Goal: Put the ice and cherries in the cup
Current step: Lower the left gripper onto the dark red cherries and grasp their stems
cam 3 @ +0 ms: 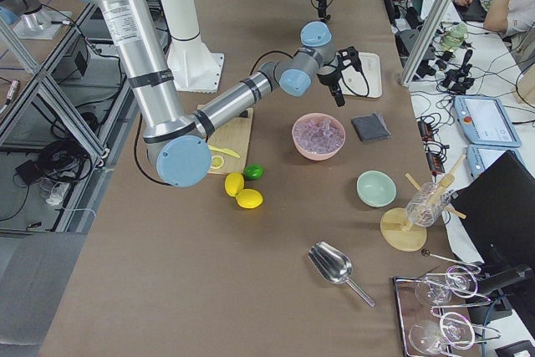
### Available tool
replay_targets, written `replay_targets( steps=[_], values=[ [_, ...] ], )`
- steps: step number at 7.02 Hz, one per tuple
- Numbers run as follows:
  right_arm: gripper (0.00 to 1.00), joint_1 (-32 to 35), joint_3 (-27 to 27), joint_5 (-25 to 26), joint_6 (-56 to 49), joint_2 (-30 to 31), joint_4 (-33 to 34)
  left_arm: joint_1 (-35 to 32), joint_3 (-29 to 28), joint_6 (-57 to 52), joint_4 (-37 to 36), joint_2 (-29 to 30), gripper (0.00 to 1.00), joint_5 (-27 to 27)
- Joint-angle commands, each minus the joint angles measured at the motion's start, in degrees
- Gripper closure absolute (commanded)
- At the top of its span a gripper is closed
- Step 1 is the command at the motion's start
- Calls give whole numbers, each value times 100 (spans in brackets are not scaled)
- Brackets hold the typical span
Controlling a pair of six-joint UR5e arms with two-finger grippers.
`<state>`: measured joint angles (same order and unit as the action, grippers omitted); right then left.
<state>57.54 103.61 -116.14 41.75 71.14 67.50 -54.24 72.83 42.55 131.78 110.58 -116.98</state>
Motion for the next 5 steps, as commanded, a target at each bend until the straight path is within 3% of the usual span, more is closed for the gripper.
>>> replay_targets(
  steps=[1,2,3,5],
  values=[
    [0,-6,-8,4,0,-3,0,-16,3,-1,-134,7,71,0],
    [0,-6,1,4,0,5,0,-16,3,8,-169,7,94,0],
    [0,-6,10,4,0,5,0,-16,11,8,-213,16,100,0],
    [0,3,19,4,0,49,-9,-95,107,16,-214,164,100,-26]
  ],
)
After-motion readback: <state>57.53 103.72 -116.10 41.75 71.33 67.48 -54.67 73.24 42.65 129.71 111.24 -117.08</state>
